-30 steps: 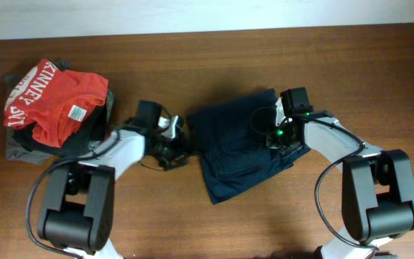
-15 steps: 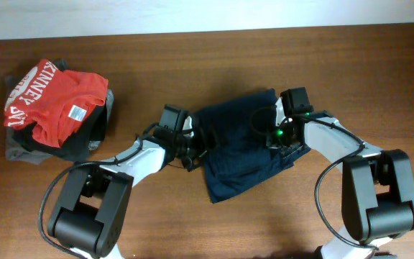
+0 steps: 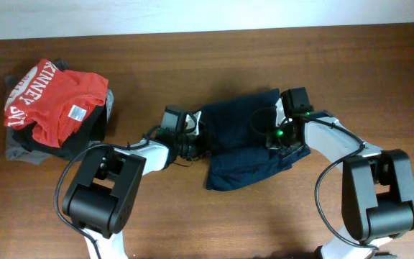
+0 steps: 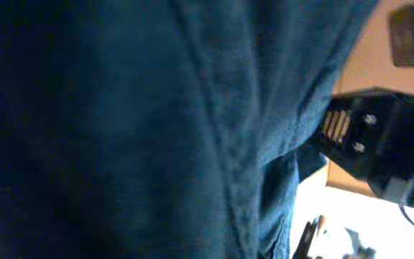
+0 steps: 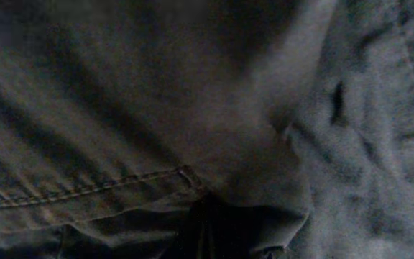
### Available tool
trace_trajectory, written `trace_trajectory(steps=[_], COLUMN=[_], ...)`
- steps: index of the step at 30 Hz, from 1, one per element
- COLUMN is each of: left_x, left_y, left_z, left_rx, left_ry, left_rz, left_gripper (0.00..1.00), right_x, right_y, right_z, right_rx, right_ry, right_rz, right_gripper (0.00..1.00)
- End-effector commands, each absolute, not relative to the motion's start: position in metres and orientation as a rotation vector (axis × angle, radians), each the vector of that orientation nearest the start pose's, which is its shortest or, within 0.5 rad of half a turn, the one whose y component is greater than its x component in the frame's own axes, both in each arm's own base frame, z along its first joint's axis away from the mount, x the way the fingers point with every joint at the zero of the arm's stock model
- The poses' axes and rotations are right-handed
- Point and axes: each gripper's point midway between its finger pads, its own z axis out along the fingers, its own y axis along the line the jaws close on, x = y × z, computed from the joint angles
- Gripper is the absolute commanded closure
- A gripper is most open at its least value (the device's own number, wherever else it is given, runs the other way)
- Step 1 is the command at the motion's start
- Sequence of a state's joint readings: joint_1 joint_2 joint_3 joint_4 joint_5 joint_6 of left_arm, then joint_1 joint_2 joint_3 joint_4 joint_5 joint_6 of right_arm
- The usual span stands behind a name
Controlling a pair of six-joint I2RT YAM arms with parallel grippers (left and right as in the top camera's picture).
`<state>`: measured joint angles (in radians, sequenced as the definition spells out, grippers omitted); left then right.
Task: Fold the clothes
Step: 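Carry the folded shorts left with the left gripper onto the clothes stack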
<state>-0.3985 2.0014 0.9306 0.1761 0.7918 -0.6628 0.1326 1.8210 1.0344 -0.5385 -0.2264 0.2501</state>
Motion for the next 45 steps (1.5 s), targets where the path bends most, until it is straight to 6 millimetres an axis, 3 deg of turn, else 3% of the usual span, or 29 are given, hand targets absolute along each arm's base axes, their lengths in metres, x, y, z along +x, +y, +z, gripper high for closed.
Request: trace_trajectory(steps=[1, 3, 5, 6, 10, 13, 16, 21, 25, 30, 34, 36, 38, 39, 43, 45], left_x=[0.349, 0.367, 0.399, 0.420, 0.456, 0.472, 0.478, 0.471, 0.450, 0.418, 0.397, 0.390, 0.381, 0.376, 0.364, 0.356], left_y=[-0.272, -0.257, -0.220, -0.190, -0.118, -0.068, -0.017, 0.055, 0.118, 0.169, 0.203, 0.214, 0.226, 0.231, 0.237, 0.236], left_z=[0.072, 0.100, 0.151, 0.187, 0.259, 0.297, 0.313, 0.290, 0.251, 0.228, 0.200, 0.189, 0.177, 0.174, 0.179, 0.196], left_rx=[0.284, 0.264, 0.233, 0.198, 0.128, 0.093, 0.021, -0.194, -0.402, -0.553, -0.673, -0.696, -0.754, -0.779, -0.777, -0.732], left_ry=[2.422, 2.340, 2.189, 2.095, 1.917, 1.827, 1.784, 1.846, 1.952, 1.998, 2.082, 2.127, 2.176, 2.187, 2.193, 2.180], left_rz=[-1.469, -1.442, -1.365, -1.306, -1.166, -1.080, -0.994, -0.921, -0.781, -0.705, -0.523, -0.422, -0.310, -0.283, -0.256, -0.216], left_gripper=[0.99, 0.99, 0.99, 0.99, 0.99, 0.99, 0.99, 0.99, 0.99, 0.99, 0.98, 0.84, 0.44, 0.01, 0.01, 0.01], right_x=[0.342, 0.340, 0.343, 0.345, 0.346, 0.345, 0.343, 0.342, 0.341, 0.341, 0.341, 0.341, 0.341, 0.340, 0.337, 0.336], right_y=[0.088, 0.087, 0.088, 0.088, 0.088, 0.088, 0.088, 0.088, 0.088, 0.088, 0.088, 0.088, 0.088, 0.088, 0.087, 0.087], right_z=[0.013, 0.026, 0.045, 0.056, 0.067, 0.066, 0.065, 0.065, 0.064, 0.064, 0.065, 0.065, 0.064, 0.064, 0.063, 0.063], right_rx=[0.110, 0.106, 0.096, 0.089, 0.082, 0.084, 0.085, 0.087, 0.087, 0.087, 0.087, 0.087, 0.087, 0.088, 0.091, 0.091], right_ry=[2.929, 2.909, 2.858, 2.826, 2.794, 2.801, 2.807, 2.815, 2.819, 2.818, 2.817, 2.817, 2.819, 2.823, 2.838, 2.841], right_rz=[0.405, 0.408, 0.414, 0.418, 0.423, 0.422, 0.421, 0.421, 0.421, 0.421, 0.420, 0.420, 0.419, 0.419, 0.417, 0.416], right_gripper=[0.96, 0.96, 0.96, 0.96, 0.96, 0.96, 0.96, 0.96, 0.96, 0.96, 0.96, 0.96, 0.96, 0.96, 0.96, 0.96])
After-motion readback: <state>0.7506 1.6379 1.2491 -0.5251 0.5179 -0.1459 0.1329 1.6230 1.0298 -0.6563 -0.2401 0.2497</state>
